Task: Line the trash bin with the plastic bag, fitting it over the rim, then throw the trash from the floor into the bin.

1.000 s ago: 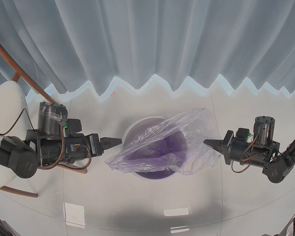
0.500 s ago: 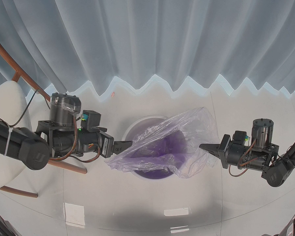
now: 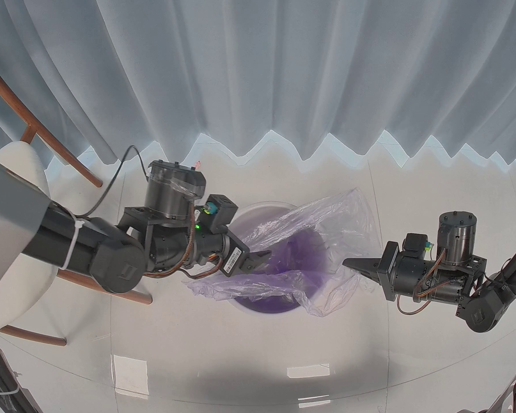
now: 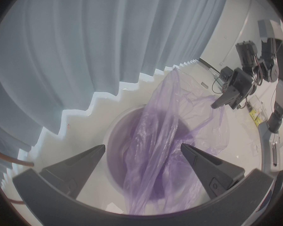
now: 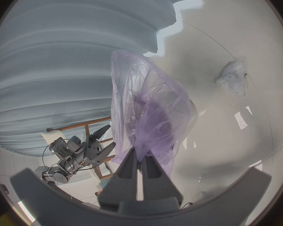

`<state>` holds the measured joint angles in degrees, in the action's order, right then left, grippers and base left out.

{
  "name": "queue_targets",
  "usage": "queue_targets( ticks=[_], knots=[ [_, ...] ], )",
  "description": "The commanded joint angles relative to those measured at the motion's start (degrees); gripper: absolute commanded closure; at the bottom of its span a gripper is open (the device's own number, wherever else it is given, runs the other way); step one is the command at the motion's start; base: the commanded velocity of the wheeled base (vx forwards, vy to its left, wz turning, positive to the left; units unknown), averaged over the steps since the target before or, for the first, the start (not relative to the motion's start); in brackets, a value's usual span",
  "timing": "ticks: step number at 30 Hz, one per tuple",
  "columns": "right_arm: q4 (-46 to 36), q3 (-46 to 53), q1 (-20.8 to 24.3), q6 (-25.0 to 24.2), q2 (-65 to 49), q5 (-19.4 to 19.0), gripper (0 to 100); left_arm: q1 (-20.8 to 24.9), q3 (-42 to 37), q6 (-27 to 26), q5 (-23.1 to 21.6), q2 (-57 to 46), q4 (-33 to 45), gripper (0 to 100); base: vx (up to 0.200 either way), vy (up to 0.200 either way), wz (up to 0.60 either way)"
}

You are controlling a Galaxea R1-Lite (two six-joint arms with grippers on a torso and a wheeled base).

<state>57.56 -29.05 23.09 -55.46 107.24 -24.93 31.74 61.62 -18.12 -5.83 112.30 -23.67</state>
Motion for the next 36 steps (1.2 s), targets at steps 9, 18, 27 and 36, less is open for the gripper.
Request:
queue_targets(
  ticks=[9, 18, 27, 36],
  knots=[
    [0.2, 0.7, 0.0, 0.0, -1.0, 0.0, 100, 0.6, 9.0, -3.2, 2.2, 11.1, -0.1, 100, 0.0, 0.0, 0.0],
    [-0.3, -0.6, -2.9, -0.5, -0.7, -1.1, 100, -4.1, 16.3, 15.4, -1.3, 11.1, 7.3, 100, 0.0, 0.0, 0.0],
    [-0.2, -4.3, -12.9, -2.6, -1.2, -9.8, 100, -11.8, 27.2, 39.5, -12.5, 5.8, 28.3, 100, 0.0, 0.0, 0.0],
    [1.7, -8.2, -16.1, -3.4, 2.8, -9.6, 100, -16.6, 33.9, 53.9, -18.6, 6.6, 28.2, 100, 0.0, 0.0, 0.0]
  ],
)
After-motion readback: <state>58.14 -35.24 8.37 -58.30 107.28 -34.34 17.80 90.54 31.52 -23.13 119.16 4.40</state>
